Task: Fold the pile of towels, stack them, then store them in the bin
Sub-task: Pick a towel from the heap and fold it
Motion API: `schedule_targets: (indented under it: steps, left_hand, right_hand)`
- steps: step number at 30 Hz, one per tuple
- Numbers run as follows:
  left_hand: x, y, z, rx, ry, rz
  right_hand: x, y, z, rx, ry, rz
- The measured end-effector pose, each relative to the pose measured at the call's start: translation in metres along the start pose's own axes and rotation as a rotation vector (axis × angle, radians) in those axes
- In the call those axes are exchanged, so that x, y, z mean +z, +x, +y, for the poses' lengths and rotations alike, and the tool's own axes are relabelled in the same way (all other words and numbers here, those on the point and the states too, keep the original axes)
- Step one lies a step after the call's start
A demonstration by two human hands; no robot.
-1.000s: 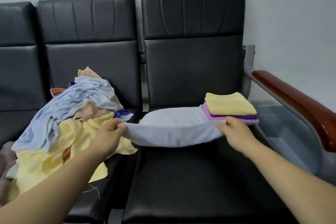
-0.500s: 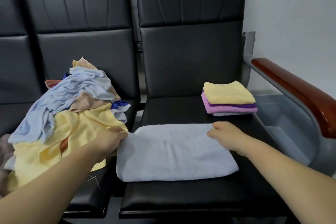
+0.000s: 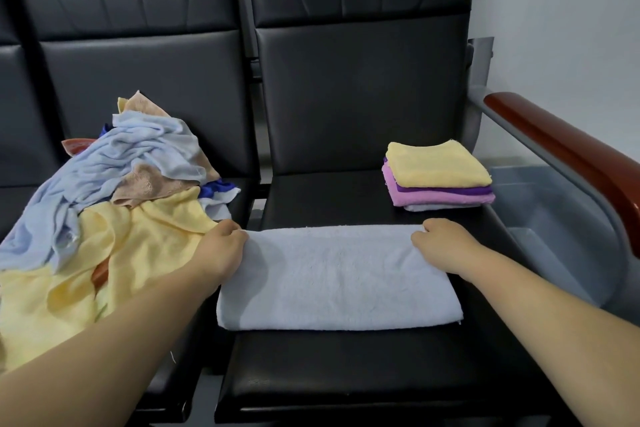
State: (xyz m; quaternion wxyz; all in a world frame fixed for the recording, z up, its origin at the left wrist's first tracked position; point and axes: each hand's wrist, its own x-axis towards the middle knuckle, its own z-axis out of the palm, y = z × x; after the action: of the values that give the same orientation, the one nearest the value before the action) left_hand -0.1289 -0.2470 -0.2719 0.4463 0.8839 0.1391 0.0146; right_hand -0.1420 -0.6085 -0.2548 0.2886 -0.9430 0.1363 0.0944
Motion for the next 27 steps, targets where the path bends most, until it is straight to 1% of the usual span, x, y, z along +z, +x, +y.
schedule_targets:
  steps: [3,5,9,13,22,27]
  left_hand:
    - [0.004,0.009,0.003,0.033,0.032,0.032]
    - [0.006,0.012,0.006,0.041,0.023,0.064]
    - [0.014,0.020,0.009,0.018,0.053,0.102]
    - [0.021,0.027,0.006,0.015,0.127,0.069]
    - [0.031,0.038,-0.003,0.081,0.197,0.089]
    - [0.033,0.043,-0.009,0.103,0.267,0.082]
  right_hand:
    - [0.000,0.006,-0.001,-0.011,0.002,0.038]
    - [0.002,0.010,-0.004,-0.020,0.055,0.089]
    - [0.009,0.023,-0.006,-0.064,0.074,0.165]
    - [0.018,0.038,0.001,-0.031,0.082,0.160]
    - [0.023,0.054,0.003,-0.032,-0.095,0.162]
    - [0.024,0.051,0.002,-0.035,-0.129,0.163]
